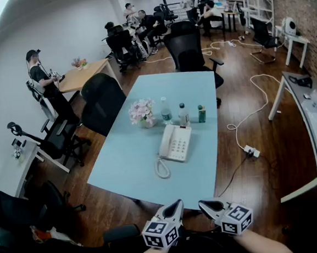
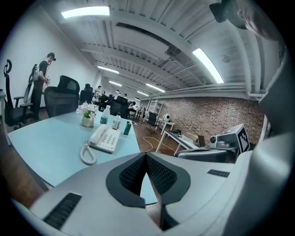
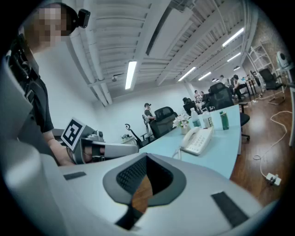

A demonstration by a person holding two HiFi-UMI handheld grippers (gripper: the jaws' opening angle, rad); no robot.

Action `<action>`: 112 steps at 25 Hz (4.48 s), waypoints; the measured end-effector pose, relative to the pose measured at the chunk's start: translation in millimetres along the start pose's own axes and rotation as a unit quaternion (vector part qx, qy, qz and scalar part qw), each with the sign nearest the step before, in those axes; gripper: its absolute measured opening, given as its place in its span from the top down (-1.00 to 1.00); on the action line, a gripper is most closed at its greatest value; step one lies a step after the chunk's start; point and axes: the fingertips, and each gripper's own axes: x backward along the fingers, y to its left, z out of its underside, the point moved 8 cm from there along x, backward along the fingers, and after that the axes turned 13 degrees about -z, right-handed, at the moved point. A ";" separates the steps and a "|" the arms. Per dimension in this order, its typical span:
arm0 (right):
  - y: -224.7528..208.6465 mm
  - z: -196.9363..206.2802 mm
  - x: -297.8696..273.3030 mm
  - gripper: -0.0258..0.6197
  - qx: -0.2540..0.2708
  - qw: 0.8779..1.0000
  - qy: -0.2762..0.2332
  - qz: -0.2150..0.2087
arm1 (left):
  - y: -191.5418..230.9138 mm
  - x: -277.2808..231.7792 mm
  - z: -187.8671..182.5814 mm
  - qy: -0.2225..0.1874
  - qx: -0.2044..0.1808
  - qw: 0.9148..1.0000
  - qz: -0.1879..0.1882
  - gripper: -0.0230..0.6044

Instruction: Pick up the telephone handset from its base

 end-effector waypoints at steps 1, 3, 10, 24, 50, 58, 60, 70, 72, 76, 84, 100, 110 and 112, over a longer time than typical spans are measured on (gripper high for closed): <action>-8.1 -1.8 -3.8 0.87 -0.001 1.000 -0.004 0.005 | 6.0 -7.4 -7.7 -0.003 -0.002 1.000 0.002 0.93; -21.7 -10.2 -11.9 0.87 0.001 1.000 -0.011 0.016 | 17.9 -22.1 -23.2 -0.009 -0.006 1.000 0.007 0.93; -57.4 -39.5 -44.6 0.88 0.002 0.998 -0.030 0.061 | 64.0 -72.8 -74.2 -0.013 -0.032 0.999 0.024 0.93; -100.1 -63.1 -104.2 0.87 -0.031 0.982 -0.060 0.174 | 168.0 -196.2 -138.9 0.020 -0.092 0.995 0.043 0.93; -162.8 -70.6 -103.9 0.87 -0.064 0.982 -0.040 0.175 | 205.2 -421.2 -124.4 0.169 -0.136 0.974 -0.070 0.03; -169.6 -70.5 -103.9 0.87 -0.069 0.981 -0.035 0.176 | 206.5 -428.0 -123.8 0.172 -0.129 0.975 -0.063 0.10; -169.2 -69.7 -103.7 0.87 -0.068 0.981 -0.035 0.176 | 208.1 -426.6 -124.9 0.174 -0.124 0.975 -0.068 0.12; -155.0 -73.0 -104.3 0.87 -0.054 0.981 -0.036 0.181 | 206.3 -407.7 -137.9 0.170 -0.106 0.978 -0.062 0.18; -149.9 -75.8 -105.6 0.87 -0.050 0.981 -0.037 0.182 | 205.3 -402.1 -143.6 0.163 -0.101 0.980 -0.055 0.18; -135.3 -79.9 -107.4 0.87 -0.037 0.980 -0.041 0.191 | 203.6 -386.9 -158.0 0.140 -0.095 0.985 -0.040 0.18; -96.5 -73.8 -97.4 0.87 -0.022 0.975 -0.058 0.215 | 192.0 -344.2 -181.7 0.099 -0.104 0.990 -0.010 0.18; -63.7 -59.2 -46.3 0.87 0.010 0.992 -0.056 0.113 | 151.3 -182.2 -192.1 -0.018 -0.045 0.999 -0.013 0.18; -35.4 -49.2 -39.0 0.87 0.028 0.998 -0.026 0.048 | 121.4 -63.0 -153.6 -0.061 -0.004 0.998 -0.003 0.18; -30.1 -45.4 -39.4 0.87 0.032 0.999 -0.018 0.040 | 117.1 -48.4 -142.9 -0.063 0.012 0.998 -0.001 0.18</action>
